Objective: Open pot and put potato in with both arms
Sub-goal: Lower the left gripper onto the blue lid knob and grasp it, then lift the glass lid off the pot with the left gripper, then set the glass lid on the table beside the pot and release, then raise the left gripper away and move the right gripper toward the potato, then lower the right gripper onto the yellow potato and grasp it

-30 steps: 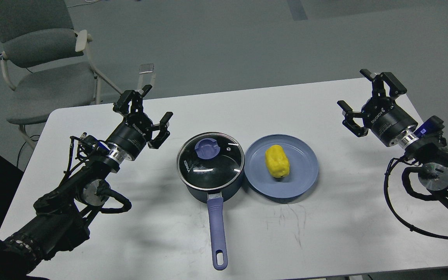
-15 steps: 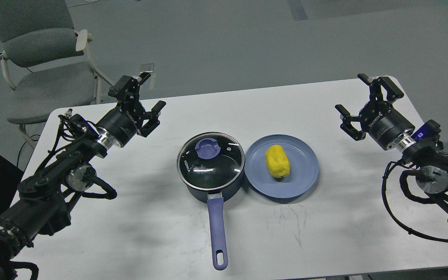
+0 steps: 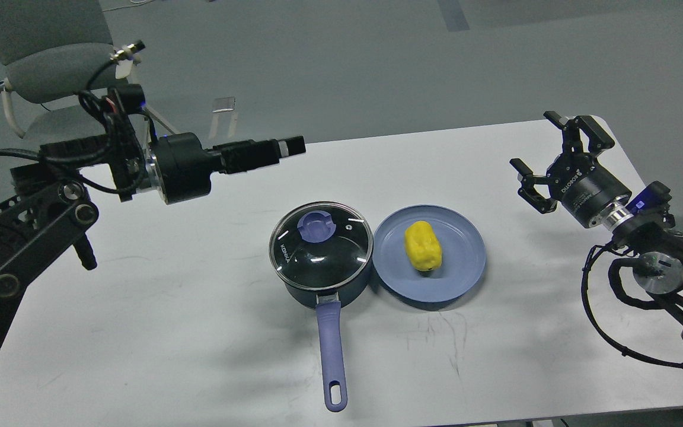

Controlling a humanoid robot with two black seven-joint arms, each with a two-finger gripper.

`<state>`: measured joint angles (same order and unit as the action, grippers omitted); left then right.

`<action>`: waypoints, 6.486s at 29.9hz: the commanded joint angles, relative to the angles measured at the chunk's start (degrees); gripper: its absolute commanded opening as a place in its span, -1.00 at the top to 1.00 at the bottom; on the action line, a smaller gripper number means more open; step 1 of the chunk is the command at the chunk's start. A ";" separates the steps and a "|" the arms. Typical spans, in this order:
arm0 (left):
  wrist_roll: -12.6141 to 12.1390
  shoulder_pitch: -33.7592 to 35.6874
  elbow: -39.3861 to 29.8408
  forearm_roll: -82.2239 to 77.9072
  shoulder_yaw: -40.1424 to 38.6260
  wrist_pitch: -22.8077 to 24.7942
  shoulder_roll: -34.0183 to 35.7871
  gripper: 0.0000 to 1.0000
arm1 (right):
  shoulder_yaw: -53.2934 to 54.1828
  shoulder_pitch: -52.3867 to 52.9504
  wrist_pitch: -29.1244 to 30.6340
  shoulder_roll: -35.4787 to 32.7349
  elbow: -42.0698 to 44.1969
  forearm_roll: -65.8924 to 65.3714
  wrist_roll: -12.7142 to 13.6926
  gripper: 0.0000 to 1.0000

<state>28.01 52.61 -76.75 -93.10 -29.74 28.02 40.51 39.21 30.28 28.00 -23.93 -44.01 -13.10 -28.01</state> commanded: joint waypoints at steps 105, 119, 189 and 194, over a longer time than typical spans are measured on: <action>-0.01 -9.37 21.02 -17.20 17.08 -17.29 4.84 0.41 | 0.26 -0.57 0.00 -1.91 -0.02 0.00 0.01 -1.00; -0.01 -9.20 21.64 -15.89 16.82 -17.73 4.84 -0.96 | 0.26 -0.39 0.00 -2.00 -0.02 0.00 0.01 -1.00; -0.01 6.98 20.15 21.91 15.94 -9.30 5.63 -0.96 | -75.68 49.27 0.00 15.05 2.00 -48.51 0.01 -0.81; -0.01 6.98 19.27 21.91 15.94 -9.30 5.80 -0.96 | -75.68 47.95 0.00 16.37 3.93 -48.51 0.01 -0.80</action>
<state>28.00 59.59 -56.86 -71.19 -13.78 18.72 46.25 -36.41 79.04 27.99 -8.46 -41.06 -61.62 -28.00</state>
